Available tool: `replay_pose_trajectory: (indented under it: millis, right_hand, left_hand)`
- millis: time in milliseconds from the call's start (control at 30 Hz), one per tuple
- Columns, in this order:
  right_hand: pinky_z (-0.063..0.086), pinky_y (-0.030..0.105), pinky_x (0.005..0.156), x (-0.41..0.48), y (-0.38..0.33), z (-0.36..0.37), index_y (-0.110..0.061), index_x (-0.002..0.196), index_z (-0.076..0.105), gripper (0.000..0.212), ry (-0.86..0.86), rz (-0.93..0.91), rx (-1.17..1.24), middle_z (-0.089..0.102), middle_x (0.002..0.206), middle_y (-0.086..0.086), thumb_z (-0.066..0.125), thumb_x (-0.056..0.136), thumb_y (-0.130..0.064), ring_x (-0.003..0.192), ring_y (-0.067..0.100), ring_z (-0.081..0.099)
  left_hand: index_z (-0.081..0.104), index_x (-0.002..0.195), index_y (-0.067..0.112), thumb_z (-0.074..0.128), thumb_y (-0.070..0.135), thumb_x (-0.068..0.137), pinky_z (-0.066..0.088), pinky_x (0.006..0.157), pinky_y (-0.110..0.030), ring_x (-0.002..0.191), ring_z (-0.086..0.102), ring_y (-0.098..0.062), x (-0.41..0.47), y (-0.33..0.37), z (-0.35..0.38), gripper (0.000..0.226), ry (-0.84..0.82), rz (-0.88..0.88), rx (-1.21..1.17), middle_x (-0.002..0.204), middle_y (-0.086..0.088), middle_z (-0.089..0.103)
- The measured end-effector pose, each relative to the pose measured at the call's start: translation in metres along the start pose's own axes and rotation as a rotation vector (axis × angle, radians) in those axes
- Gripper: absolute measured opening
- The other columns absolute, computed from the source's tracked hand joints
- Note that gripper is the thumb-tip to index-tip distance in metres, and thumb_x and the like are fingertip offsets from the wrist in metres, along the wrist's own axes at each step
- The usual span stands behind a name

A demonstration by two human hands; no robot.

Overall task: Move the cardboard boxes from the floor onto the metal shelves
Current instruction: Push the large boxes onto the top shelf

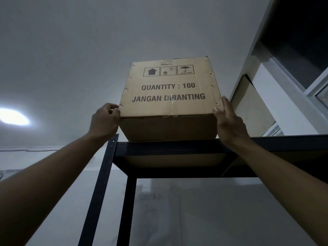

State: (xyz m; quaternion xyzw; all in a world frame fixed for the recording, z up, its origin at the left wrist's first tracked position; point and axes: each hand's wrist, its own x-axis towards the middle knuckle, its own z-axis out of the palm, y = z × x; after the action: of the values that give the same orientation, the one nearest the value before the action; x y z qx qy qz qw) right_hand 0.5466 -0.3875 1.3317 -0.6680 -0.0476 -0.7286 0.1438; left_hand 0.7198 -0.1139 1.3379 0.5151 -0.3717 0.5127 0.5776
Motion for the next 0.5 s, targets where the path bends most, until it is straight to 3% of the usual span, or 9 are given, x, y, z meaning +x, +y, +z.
replay_pose_trajectory:
  millis: [67, 200, 333, 433, 500]
  right_hand:
    - [0.039, 0.024, 0.066, -0.003, -0.004, 0.006, -0.034, 0.158, 0.013, 0.057, -0.038, -0.031, -0.04, 0.049, 0.146, 0.005, 0.028, 0.106, -0.053, 0.098, 0.018, 0.049]
    - [0.045, 0.031, 0.084, -0.006, -0.004, 0.02, -0.031, 0.155, 0.021, 0.054, -0.074, -0.066, -0.023, 0.05, 0.147, 0.003, 0.033, 0.106, -0.049, 0.105, 0.018, 0.05]
    - [0.043, 0.029, 0.082, -0.005, 0.001, 0.031, -0.028, 0.152, 0.028, 0.049, -0.08, -0.059, -0.058, 0.05, 0.148, 0.004, 0.036, 0.107, -0.045, 0.115, 0.025, 0.054]
    - [0.045, 0.033, 0.087, -0.002, 0.013, 0.038, -0.027, 0.152, 0.028, 0.048, -0.12, -0.014, -0.07, 0.047, 0.151, 0.004, 0.037, 0.107, -0.043, 0.126, 0.031, 0.053]
    - [0.047, 0.041, 0.1, -0.001, 0.022, 0.042, -0.026, 0.151, 0.028, 0.048, -0.145, 0.023, -0.1, 0.046, 0.151, 0.005, 0.036, 0.107, -0.043, 0.128, 0.033, 0.052]
  left_hand:
    - [0.059, 0.126, 0.01, 0.043, 0.023, 0.102, 0.056, 0.09, -0.052, 0.105, 0.063, -0.033, -0.004, -0.011, 0.0, 0.032, 0.003, -0.017, 0.067, 0.119, -0.018, 0.065]
    - [0.061, 0.126, 0.011, 0.047, 0.022, 0.101, 0.057, 0.087, -0.048, 0.097, 0.066, -0.03, -0.009, -0.03, -0.003, 0.03, -0.021, -0.025, 0.172, 0.113, -0.015, 0.069]
    - [0.064, 0.128, 0.012, 0.054, 0.021, 0.1, 0.048, 0.083, -0.033, 0.095, 0.062, -0.023, -0.007, -0.044, -0.003, 0.031, -0.04, 0.002, 0.25, 0.115, -0.01, 0.072]
    - [0.062, 0.131, 0.012, 0.057, 0.024, 0.1, 0.046, 0.086, -0.033, 0.097, 0.06, -0.022, -0.008, -0.052, 0.0, 0.033, -0.075, 0.005, 0.268, 0.117, -0.01, 0.072]
    - [0.063, 0.13, 0.013, 0.059, 0.027, 0.099, 0.048, 0.091, -0.037, 0.102, 0.062, -0.024, -0.008, -0.054, 0.002, 0.034, -0.086, 0.016, 0.287, 0.116, -0.009, 0.072]
